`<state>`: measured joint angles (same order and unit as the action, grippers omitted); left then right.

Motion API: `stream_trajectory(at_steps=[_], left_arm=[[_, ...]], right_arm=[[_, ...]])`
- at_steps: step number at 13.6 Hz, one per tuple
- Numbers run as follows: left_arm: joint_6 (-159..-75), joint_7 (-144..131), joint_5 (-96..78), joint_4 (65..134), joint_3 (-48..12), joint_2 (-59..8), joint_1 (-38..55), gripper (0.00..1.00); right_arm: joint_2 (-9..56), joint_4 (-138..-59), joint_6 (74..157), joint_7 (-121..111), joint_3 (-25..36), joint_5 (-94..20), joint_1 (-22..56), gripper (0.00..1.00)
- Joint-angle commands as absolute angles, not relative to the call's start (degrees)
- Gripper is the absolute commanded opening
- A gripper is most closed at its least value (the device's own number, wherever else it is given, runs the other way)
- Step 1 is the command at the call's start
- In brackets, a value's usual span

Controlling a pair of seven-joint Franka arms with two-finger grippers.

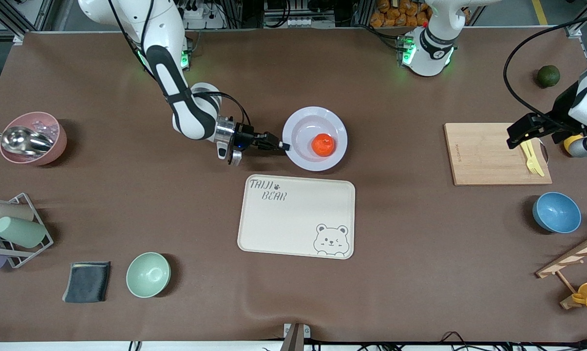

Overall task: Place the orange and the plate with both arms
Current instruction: 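Slide the plate with the right gripper onto the bear tray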

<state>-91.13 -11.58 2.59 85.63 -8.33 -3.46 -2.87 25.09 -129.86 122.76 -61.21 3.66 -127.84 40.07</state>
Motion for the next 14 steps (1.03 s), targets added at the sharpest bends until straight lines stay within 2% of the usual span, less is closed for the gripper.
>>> stream_trajectory(at_steps=[1, 6, 12, 14], left_arm=[[-90.6, -10.2, 1.1, 86.4, -8.3, -2.1, -3.2, 1.0], [-90.6, -10.2, 1.1, 86.4, -8.3, -2.1, -3.2, 1.0], [-90.6, -10.3, -0.9, 86.5, -7.9, -2.5, -3.2, 1.0], [-90.6, -10.3, -0.9, 86.7, -7.9, -2.5, -3.2, 1.0]], right_arm=[[22.9, -130.7, 121.8, -60.4, 3.4, -129.5, 36.9, 0.0], [24.5, -124.1, 122.6, -55.6, 3.6, -129.8, 33.1, 0.0], [36.5, -111.1, 123.3, -57.3, 3.7, -129.7, 29.2, 0.0], [38.2, -109.5, 123.7, -57.7, 3.7, -129.7, 29.0, 0.0]])
